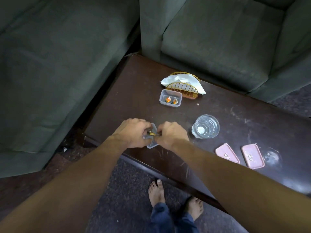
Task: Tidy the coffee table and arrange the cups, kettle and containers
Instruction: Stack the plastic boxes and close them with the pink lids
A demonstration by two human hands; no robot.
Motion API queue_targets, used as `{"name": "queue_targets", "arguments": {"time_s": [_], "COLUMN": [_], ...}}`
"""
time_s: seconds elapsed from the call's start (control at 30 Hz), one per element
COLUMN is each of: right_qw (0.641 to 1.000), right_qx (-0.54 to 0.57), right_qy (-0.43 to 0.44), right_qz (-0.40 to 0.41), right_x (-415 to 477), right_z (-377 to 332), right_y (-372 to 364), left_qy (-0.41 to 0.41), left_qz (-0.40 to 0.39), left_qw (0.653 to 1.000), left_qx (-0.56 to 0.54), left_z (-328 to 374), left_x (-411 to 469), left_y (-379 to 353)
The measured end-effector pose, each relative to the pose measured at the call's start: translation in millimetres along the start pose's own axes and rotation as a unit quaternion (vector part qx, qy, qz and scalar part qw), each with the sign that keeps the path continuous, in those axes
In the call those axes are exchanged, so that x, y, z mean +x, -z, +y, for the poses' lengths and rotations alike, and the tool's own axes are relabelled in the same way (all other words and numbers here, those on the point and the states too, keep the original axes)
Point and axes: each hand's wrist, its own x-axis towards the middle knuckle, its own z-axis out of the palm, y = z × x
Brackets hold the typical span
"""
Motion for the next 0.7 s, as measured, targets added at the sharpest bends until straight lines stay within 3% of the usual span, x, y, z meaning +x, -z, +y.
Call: {"name": "queue_targets", "arguments": {"time_s": [0.2, 0.7], "right_qw": [0.997, 0.962], "right_qx": [-0.004, -0.106], "right_qy": [-0.045, -0.227], "right_qz": [0.064, 0.104], "right_x": [-23, -84], "right_z": [39, 185], "right_y": [-9, 6], "left_qy": [0.061, 0.190], "left_qz": [0.044, 0.123], "left_qw": [0.995, 0.971], "left_qx": [-0.063, -0.074], "left_z": [4, 38], "left_x": [-6, -21], "left_y": [-5, -37]}}
